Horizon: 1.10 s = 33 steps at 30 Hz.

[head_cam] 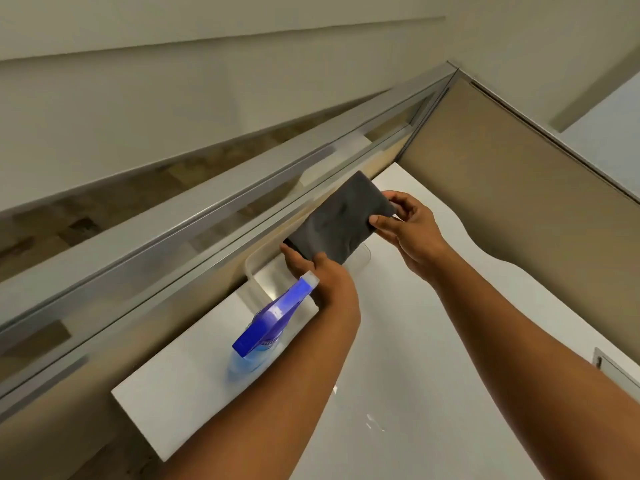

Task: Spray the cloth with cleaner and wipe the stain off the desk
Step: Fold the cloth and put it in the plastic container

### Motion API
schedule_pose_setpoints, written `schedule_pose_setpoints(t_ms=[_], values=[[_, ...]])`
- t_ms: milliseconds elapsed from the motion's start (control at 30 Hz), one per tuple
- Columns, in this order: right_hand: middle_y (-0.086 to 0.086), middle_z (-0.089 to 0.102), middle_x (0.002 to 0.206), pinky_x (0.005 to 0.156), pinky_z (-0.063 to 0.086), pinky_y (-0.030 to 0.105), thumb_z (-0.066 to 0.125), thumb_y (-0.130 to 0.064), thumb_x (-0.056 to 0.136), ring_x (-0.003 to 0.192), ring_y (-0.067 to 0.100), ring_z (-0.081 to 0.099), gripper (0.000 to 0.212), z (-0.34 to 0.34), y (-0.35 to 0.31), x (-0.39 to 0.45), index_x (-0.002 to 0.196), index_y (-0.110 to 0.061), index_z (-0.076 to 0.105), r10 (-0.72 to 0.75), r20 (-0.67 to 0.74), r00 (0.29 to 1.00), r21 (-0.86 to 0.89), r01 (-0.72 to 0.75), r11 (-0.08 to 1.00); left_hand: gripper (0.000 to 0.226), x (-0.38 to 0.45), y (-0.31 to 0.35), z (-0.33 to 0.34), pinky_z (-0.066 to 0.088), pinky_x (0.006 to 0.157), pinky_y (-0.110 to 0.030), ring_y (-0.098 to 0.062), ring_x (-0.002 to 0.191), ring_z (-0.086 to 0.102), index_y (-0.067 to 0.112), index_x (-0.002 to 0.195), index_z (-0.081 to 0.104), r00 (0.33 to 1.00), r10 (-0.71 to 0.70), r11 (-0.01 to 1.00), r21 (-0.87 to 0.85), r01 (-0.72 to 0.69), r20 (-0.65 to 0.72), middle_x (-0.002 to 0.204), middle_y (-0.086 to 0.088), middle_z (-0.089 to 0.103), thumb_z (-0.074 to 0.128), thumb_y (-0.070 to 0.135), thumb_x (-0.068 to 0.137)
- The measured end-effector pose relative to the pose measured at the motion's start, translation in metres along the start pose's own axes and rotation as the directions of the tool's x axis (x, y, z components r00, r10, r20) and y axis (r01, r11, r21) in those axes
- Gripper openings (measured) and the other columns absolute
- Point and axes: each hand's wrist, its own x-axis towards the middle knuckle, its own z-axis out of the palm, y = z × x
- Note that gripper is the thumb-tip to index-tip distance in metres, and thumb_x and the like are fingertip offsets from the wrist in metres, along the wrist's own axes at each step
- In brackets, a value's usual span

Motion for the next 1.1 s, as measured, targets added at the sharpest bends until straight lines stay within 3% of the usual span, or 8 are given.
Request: schedule_pose_setpoints(t_ms=[233,400,533,667,767,867,967,1100], values=[[0.003,0.07,0.118,0.08,0.063,0.029,0.083,-0.006,0.084,0.106,0.023,0.07,0.043,0.004,0.03,0.01,0.121,-0.014,0.065,-0.068,0.001,0.998,-0.259,0.066,0.964,0.059,-0.003,0.01,0.0,0.037,0.12,-0.034,-0.03,0.151,0.043,0.015,0.166,0.02,0.991,-0.125,0.991,0.046,0.126,-0.038,0.168,-0.01,0.034,0.04,0.012,0.11],[-0.001,0.069,0.12,0.09,0.063,0.041,0.086,-0.016,0.082,0.106,0.023,0.069,0.048,0.002,0.037,0.012,0.124,-0.021,0.063,-0.077,0.018,0.997,-0.4,0.077,0.913,0.065,-0.016,-0.007,-0.014,0.038,0.121,-0.035,-0.027,0.156,0.036,0.019,0.167,0.014,0.982,-0.085,0.922,0.387,0.014,0.169,0.169,-0.007,0.032,0.042,0.032,0.11],[0.0,0.057,0.143,0.1,0.055,0.039,0.087,-0.029,0.081,0.12,0.017,0.058,0.07,0.004,0.035,0.003,0.142,-0.024,0.051,-0.139,-0.03,0.99,-0.542,0.101,0.834,0.075,-0.046,-0.023,-0.067,0.035,0.118,-0.024,-0.018,0.16,0.027,0.033,0.167,0.008,0.872,0.014,0.81,0.505,-0.297,0.49,0.175,0.007,0.021,0.051,0.037,0.106],[-0.002,0.057,0.138,0.1,0.054,0.041,0.084,-0.036,0.083,0.122,0.016,0.055,0.055,0.025,0.027,-0.031,0.131,-0.029,0.058,-0.373,-0.076,0.925,-0.675,0.228,0.702,0.058,-0.057,-0.027,-0.143,0.047,0.112,-0.026,0.002,0.136,0.052,0.046,0.151,0.043,0.741,-0.111,0.85,0.449,-0.275,0.663,0.153,0.031,0.048,0.064,0.04,0.097],[-0.006,0.067,0.118,0.086,0.063,0.037,0.084,-0.028,0.084,0.103,0.013,0.066,0.036,0.047,0.018,-0.065,0.116,-0.028,0.066,-0.31,0.168,0.936,-0.513,0.351,0.783,0.019,-0.05,-0.021,-0.194,0.056,0.084,-0.014,-0.005,0.104,0.07,0.037,0.108,0.072,0.801,-0.147,0.809,0.536,-0.24,0.581,0.103,0.017,0.076,0.077,0.034,0.09],[-0.013,0.065,0.119,0.083,0.061,0.024,0.081,-0.012,0.086,0.11,0.007,0.066,0.045,0.063,0.017,-0.094,0.121,-0.034,0.062,-0.045,0.553,0.832,-0.363,0.289,0.886,0.025,-0.035,-0.012,-0.227,0.049,0.063,-0.008,-0.017,0.07,0.059,0.025,0.08,0.063,0.901,-0.054,0.69,0.669,-0.278,0.43,0.071,0.007,0.061,0.083,0.039,0.082],[-0.024,0.057,0.128,0.088,0.056,0.017,0.081,-0.014,0.085,0.121,-0.002,0.057,0.058,0.08,0.027,-0.108,0.127,-0.041,0.052,0.005,0.643,0.766,-0.369,0.305,0.878,0.043,-0.021,-0.004,-0.245,0.045,0.058,-0.011,-0.016,0.069,0.05,0.025,0.086,0.049,0.9,0.186,0.605,0.676,-0.422,0.395,0.079,0.007,0.051,0.086,0.043,0.072],[-0.019,0.059,0.126,0.092,0.055,0.017,0.078,-0.017,0.087,0.119,0.006,0.06,0.05,0.098,0.03,-0.118,0.126,-0.037,0.055,-0.059,0.638,0.768,-0.347,0.354,0.868,0.064,0.005,0.0,-0.243,0.054,0.068,-0.014,-0.013,0.098,0.067,0.028,0.118,0.053,0.843,0.225,0.626,0.59,-0.51,0.489,0.117,0.012,0.059,0.086,0.044,0.066]])
